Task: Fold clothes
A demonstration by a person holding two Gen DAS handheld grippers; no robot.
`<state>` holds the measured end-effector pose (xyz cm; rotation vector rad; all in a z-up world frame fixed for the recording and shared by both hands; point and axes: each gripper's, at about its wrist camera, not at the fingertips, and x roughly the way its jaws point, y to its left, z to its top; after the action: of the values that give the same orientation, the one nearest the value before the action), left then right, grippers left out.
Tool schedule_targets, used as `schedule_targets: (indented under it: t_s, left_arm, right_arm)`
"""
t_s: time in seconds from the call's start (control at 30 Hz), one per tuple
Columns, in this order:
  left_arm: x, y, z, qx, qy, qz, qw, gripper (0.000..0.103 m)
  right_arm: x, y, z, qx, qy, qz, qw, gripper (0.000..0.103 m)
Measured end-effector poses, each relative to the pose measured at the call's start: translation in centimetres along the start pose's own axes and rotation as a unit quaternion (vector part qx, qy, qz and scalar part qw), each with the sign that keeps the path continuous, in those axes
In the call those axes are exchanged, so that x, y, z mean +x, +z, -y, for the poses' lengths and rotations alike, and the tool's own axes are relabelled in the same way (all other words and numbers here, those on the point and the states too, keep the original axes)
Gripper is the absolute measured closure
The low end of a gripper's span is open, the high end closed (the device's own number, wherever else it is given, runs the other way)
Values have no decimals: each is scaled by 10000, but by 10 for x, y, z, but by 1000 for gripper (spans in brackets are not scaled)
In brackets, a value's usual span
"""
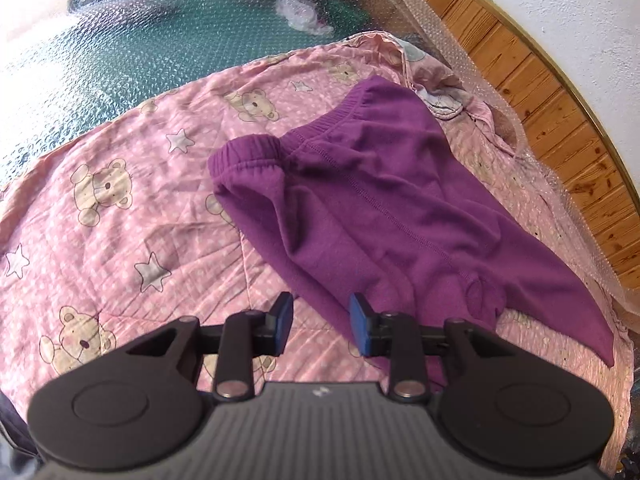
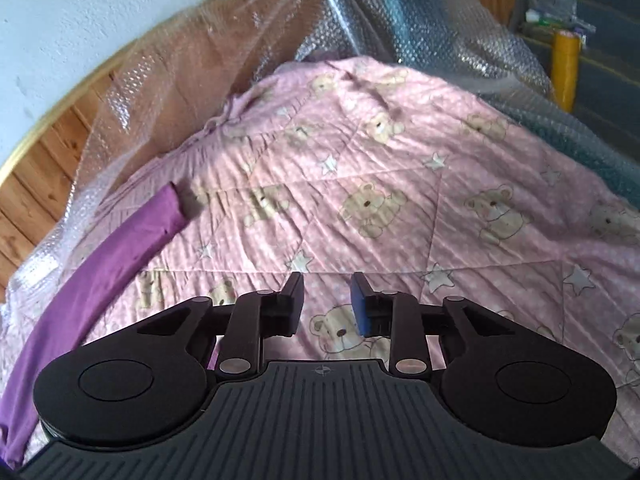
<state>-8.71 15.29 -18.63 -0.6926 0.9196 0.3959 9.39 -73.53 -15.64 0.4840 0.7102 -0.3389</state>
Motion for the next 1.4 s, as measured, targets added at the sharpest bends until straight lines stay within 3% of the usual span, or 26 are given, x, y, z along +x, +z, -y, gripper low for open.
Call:
schedule_targets:
  t_s: [0.07,0.23,0.37,0.43,0.47,0.5,0.6,0.7,0.9,1.1,1.23,1.3,1.4]
  left_arm:
    - [-4,-6,-7,-93,-16,35,9999,69]
    - [-4,-19,-28,-406,106,-82,9991,69]
    - [2,-23,-23,-359,117,-212,9991,69]
    - [5,-23,-13,-228,71,-237,9994,69]
    - [6,-23,-8,-171,36,-237,9996,69]
    - [5,-23,-3,-121,-1,-213,9997,69]
    - [2,-18,3,-161,-172,-87,9997,66]
    - [2,-8,-12,-643,-202,77,9977,57]
    - [23,26,-46,-1428,-371,345,9885,50]
    - [41,54,-53,-1160,134,552,9916,50]
    - [25,71,-67,-636,-51,809,9947,43]
    - [27,87,-70,-82,-237,699,9972,40]
    - [38,109,-66,726,-593,482,9944,40]
  right_arm:
    - [-16,-21,6,139,268,-5,9995,50]
    - [-30,-81,1,59,653,-658,9957,49]
    - [-17,-100,-12,432,924,-888,9908,49]
    - [-1,-107,-19,568,945,-1081,9880,57]
    - [5,-109,-23,582,964,-1126,9872,83]
    - [5,-109,-25,592,982,-1081,9875,102]
    - [-15,-101,-24,747,1044,-709,9892,103]
    - [-50,-85,-10,1061,1104,-269,9878,103]
    - [-65,-77,-15,842,790,-289,9929,103]
    - [-66,-77,-21,738,520,-376,9952,103]
    - [-66,-78,-26,668,339,-434,9962,103]
    - [-66,-78,-28,633,249,-463,9966,103]
    - [-64,-80,-30,578,188,-556,9966,103]
